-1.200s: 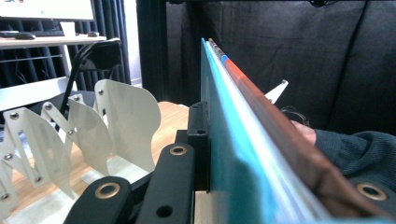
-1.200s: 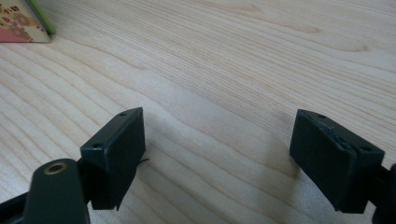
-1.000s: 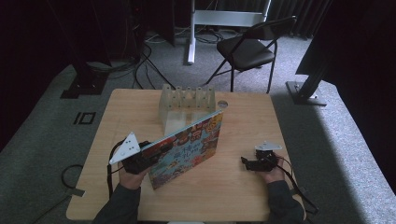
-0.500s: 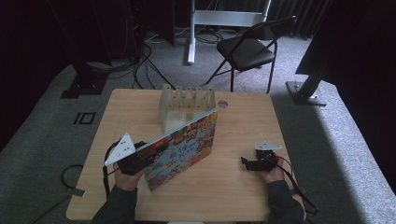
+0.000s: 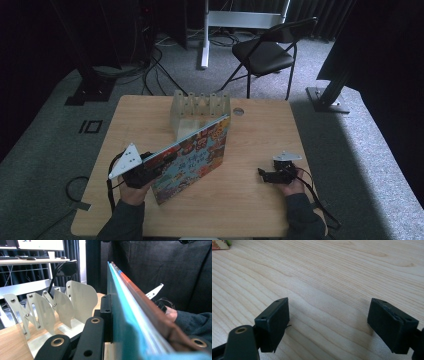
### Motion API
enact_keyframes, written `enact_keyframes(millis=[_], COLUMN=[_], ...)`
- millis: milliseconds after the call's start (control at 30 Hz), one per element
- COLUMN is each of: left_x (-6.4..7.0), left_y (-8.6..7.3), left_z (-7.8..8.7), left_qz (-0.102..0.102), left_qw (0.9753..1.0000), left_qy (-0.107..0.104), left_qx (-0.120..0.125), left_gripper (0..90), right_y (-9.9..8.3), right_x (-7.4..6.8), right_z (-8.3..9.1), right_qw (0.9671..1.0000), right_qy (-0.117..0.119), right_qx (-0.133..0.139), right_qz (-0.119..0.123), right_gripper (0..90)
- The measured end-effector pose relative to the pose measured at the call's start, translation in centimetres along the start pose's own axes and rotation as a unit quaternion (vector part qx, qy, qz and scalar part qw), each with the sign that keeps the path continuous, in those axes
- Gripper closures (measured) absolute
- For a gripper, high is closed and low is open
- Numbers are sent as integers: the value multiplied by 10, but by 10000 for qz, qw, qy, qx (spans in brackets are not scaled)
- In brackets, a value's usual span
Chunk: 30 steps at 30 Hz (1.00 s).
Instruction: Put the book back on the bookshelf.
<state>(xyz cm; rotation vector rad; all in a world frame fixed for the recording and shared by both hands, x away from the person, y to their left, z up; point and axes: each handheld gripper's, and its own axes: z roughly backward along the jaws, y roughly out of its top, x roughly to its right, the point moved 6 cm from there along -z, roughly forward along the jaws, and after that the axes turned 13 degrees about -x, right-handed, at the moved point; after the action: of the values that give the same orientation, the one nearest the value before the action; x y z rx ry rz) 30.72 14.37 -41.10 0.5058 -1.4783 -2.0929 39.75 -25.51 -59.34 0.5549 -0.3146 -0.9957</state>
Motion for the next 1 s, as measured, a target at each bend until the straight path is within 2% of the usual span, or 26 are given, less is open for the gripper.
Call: enact_keyframes(millis=[1000], left_x=[-11], left_y=[-2], left_z=[16], left_qz=[150], left_qw=[9991], left_qy=[397], left_qx=[-17], left_gripper=[808], right_y=[0], right_x=[0], right_z=[0], right_qw=[10000], right_qy=[8], right_qx=[1], right_qz=[-3], right_gripper=[176])
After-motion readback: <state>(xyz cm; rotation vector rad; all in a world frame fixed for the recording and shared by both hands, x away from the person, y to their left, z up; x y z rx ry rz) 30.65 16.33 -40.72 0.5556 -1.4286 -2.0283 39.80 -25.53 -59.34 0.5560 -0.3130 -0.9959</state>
